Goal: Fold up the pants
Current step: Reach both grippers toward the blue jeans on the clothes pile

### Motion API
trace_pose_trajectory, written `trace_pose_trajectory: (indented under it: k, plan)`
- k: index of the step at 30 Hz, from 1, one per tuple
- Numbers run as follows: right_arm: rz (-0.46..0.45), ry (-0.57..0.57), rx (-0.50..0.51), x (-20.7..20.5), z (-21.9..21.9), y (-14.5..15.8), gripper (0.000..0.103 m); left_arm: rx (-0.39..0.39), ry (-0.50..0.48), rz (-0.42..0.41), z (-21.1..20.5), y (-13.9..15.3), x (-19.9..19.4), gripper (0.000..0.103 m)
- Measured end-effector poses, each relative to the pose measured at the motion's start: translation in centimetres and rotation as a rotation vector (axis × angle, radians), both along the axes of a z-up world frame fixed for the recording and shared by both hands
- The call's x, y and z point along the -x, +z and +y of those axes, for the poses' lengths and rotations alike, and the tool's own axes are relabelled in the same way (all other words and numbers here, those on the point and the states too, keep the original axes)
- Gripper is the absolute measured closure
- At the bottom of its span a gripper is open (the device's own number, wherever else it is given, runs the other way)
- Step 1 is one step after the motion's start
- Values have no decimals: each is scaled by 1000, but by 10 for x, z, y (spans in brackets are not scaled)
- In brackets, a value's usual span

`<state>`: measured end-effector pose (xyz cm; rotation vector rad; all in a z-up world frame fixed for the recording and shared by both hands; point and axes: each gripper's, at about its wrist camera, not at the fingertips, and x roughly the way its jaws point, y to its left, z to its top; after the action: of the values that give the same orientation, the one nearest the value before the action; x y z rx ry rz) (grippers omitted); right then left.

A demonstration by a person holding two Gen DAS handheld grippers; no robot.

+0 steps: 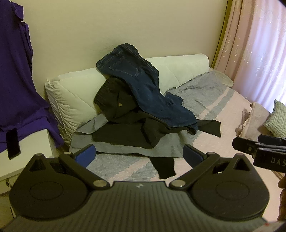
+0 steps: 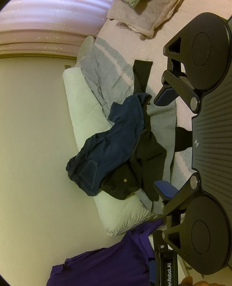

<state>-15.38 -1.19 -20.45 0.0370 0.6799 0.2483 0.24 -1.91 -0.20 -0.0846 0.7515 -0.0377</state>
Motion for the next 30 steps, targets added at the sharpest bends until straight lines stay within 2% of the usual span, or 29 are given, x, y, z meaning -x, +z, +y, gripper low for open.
trace_pose_trajectory:
  k: [12, 18, 24, 30]
  plan:
    - [11, 41, -36, -11, -49, -6, 15, 3, 38, 19, -35, -6, 1, 1]
    - [3, 39, -36, -30, -65, -10, 15, -11, 51, -7, -34, -4, -10, 1]
    - [-46, 103, 8, -64, -55, -13, 15, -60, 41, -51, -6, -2, -61, 1]
    - [-75, 171, 64, -130, -20, -20, 15, -105, 23, -69, 40, -10, -156, 1]
